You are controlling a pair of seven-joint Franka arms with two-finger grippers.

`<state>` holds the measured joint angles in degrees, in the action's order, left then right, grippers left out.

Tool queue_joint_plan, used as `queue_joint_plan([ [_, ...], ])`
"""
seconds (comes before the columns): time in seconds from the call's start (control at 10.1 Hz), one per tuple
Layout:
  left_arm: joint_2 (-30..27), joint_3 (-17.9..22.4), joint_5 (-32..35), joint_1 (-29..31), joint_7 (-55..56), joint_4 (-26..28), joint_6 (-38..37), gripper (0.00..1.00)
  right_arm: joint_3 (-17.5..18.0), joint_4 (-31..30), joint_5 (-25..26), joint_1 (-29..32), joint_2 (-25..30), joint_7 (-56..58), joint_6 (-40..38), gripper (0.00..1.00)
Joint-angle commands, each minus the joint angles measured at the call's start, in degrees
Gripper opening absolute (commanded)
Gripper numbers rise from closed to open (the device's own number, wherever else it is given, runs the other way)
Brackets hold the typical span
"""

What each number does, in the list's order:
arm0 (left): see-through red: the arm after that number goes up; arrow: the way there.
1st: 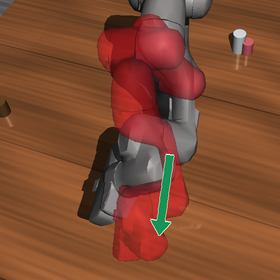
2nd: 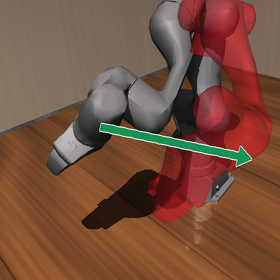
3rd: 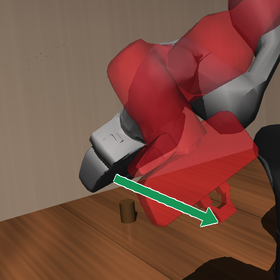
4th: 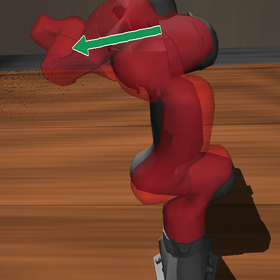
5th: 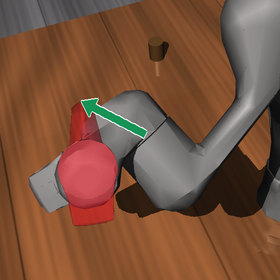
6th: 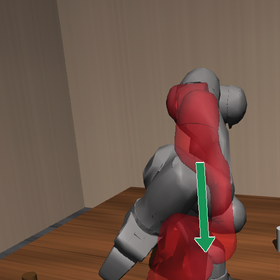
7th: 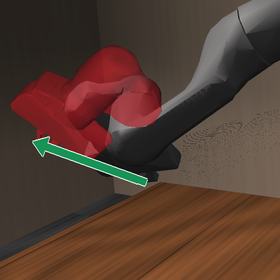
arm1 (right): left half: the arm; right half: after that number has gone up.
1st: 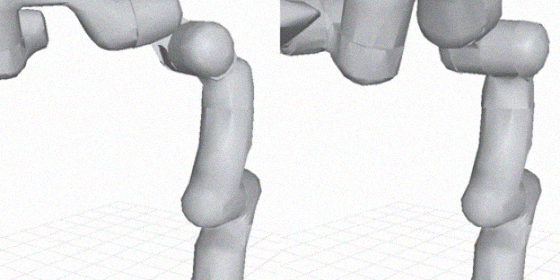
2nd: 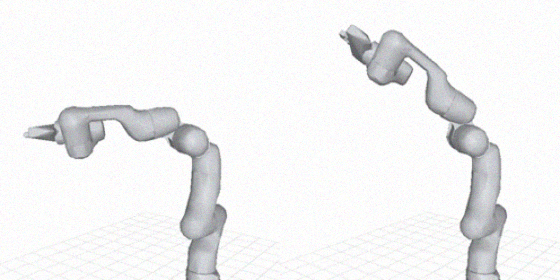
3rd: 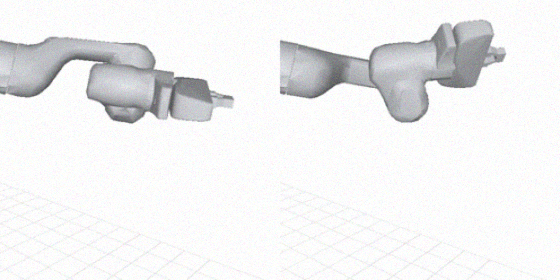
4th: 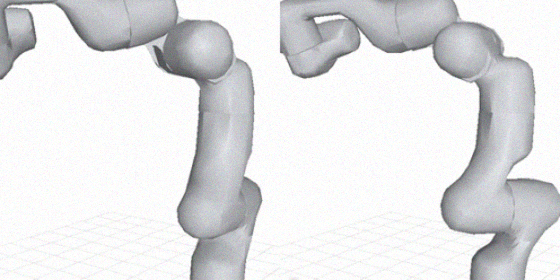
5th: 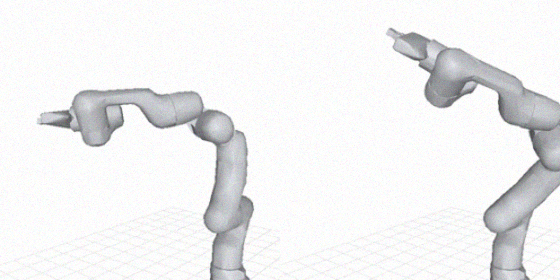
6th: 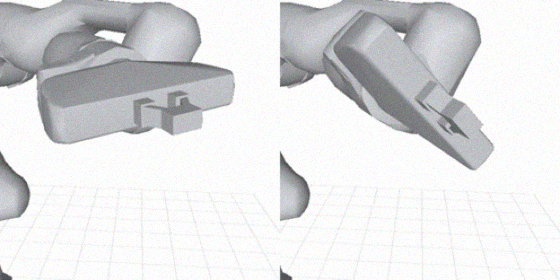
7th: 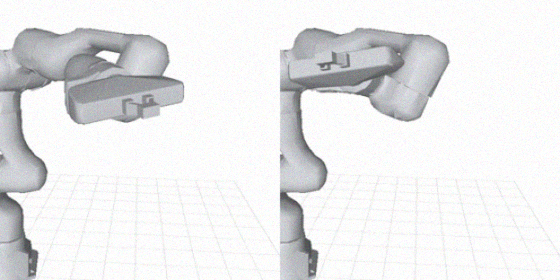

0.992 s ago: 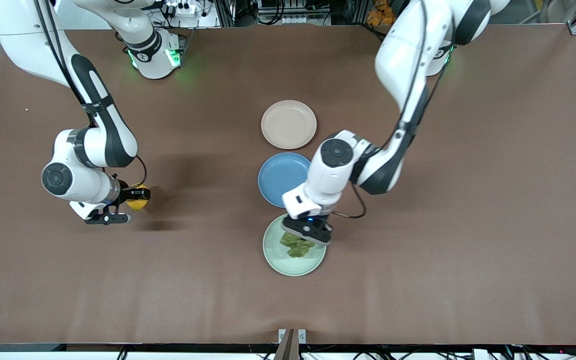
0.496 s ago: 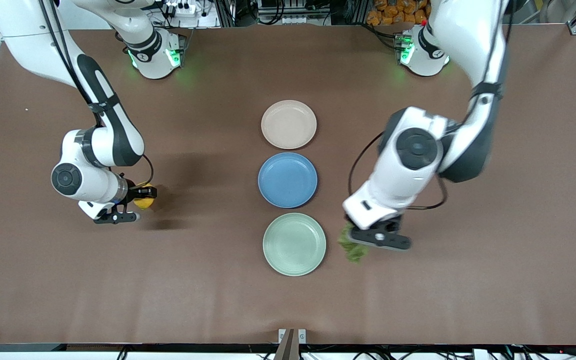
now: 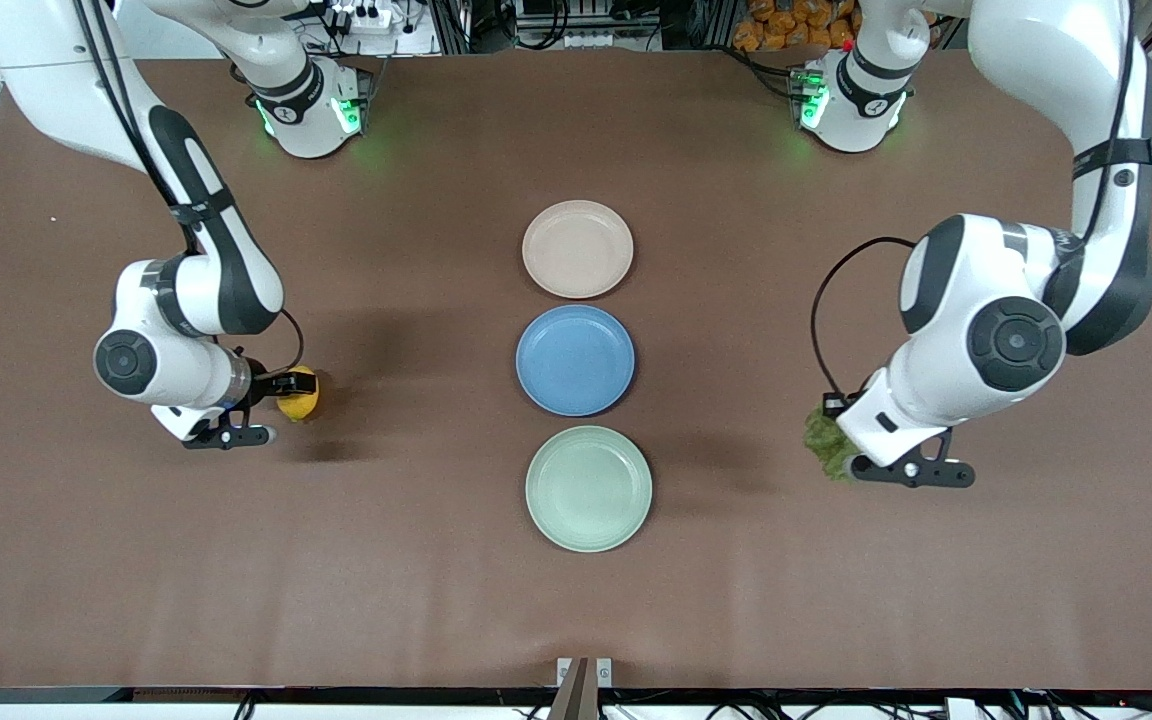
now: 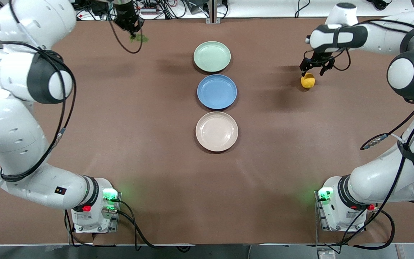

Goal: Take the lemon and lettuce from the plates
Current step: 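Carry the lettuce away with the left gripper while the right gripper lowers the lemon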

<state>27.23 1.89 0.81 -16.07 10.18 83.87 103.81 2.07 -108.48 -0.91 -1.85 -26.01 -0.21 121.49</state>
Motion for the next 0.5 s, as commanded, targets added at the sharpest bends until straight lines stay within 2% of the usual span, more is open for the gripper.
queue_joint_plan([
  [0.0, -4.1, -0.5, -0.7, 3.1, -0.8, 11.4, 2.5, 0.00, 0.3, 9.0, 0.2, 0.5, 2.4, 0.4, -11.6, 1.00],
  [0.2, -6.0, -0.4, -0.7, 5.1, -0.6, 22.3, 13.6, 0.00, 0.3, 13.8, 0.7, 0.2, 6.7, 0.6, -17.9, 1.00],
  [0.4, -5.9, -0.5, -0.7, 6.4, -0.1, 26.6, 17.4, 0.00, 0.1, 15.7, 1.0, 0.3, 11.7, 0.6, -22.3, 1.00],
])
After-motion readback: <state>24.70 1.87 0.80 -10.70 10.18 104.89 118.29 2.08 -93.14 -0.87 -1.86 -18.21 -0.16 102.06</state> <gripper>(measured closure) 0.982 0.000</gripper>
